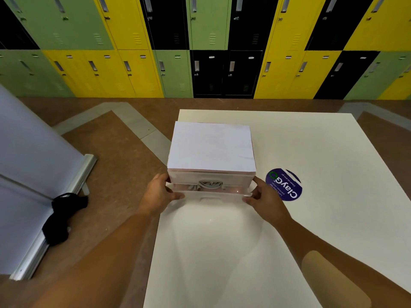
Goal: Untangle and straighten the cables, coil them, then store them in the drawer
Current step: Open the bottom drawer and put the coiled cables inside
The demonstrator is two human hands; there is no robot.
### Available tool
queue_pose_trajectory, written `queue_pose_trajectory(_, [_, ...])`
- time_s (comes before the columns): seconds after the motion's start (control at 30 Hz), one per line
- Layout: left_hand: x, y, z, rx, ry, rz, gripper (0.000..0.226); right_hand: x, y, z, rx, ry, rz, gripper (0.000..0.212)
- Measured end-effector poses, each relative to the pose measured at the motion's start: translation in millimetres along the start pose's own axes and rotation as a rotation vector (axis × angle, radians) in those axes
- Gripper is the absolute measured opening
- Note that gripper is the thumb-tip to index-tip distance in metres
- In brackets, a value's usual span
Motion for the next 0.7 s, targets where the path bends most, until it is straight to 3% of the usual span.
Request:
queue_pose_trajectory(0.4, [-9, -1, 3, 0.095, -0.044, 0.053, 0.042, -13, -4, 1, -0.029, 0.092, 0.066, 0.03])
queue_pose_trajectory(0.7, [-10, -2, 8, 0.097, -0.051, 0.067, 0.042, -20, -10, -1, 0.014, 0.09, 0.077, 0.027])
Point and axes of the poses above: each hand's wrist, its own x-axis away from the middle knuckle, its own y-axis out of the palm, z = x × y, the point moved 8 cm from there along -x, towards the middle knuckle, and after that the axes turned 4 degrees about x, right-handed, at the moved point
